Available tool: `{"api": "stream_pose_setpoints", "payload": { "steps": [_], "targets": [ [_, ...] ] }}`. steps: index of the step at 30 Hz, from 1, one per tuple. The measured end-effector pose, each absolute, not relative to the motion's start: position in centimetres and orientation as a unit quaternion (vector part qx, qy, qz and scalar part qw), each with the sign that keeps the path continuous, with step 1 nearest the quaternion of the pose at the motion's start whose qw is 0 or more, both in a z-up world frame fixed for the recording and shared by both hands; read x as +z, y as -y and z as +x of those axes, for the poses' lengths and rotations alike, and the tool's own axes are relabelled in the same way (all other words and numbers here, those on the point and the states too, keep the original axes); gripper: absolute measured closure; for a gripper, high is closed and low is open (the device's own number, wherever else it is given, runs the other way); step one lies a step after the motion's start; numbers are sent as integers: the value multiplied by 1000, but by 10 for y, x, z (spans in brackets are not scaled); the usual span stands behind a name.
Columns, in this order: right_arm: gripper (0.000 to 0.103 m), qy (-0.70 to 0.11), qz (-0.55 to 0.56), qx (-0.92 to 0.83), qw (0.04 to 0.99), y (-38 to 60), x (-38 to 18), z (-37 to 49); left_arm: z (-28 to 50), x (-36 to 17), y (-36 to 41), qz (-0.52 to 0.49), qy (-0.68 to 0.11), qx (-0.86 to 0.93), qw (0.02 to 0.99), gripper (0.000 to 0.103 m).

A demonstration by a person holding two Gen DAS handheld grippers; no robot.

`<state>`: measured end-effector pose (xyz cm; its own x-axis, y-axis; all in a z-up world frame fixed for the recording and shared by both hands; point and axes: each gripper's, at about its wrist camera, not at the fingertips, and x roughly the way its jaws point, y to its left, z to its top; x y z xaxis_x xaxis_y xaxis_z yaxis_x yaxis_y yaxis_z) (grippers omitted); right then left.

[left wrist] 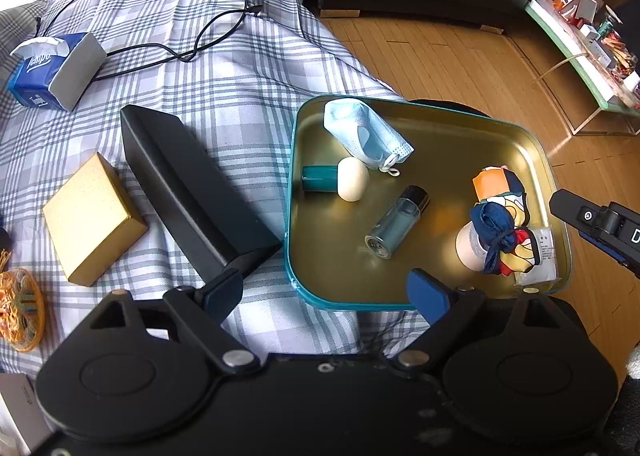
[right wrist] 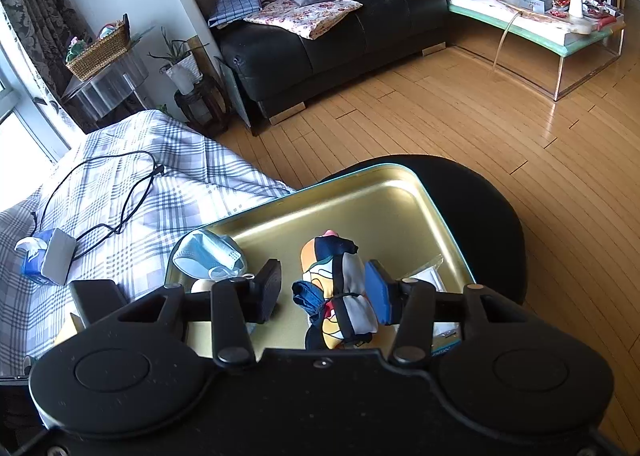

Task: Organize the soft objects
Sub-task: 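Move both tools back over the items on the bedspread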

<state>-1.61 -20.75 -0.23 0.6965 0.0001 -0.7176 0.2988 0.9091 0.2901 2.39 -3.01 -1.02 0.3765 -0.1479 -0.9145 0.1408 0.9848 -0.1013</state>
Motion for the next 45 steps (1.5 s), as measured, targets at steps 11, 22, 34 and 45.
{"api": "stream_pose_setpoints", "payload": {
  "steps": [11, 22, 34, 45],
  "targets": [
    [55, -378, 178, -74, 906, 193, 6, -17, 10, 3, 7, -18, -544, -84, 835, 12],
    [55, -379, 141, -48, 914, 156, 21, -19, -12, 16, -46, -51, -533, -59, 843, 10],
    [55, -392, 69, 42, 917, 69, 31, -22, -52, 32, -133, -82, -512, 15, 855, 9],
    [55, -406, 9, 119, 906, -16, 33, -21, -91, 56, -206, -104, -466, 85, 874, 5]
  ]
}}
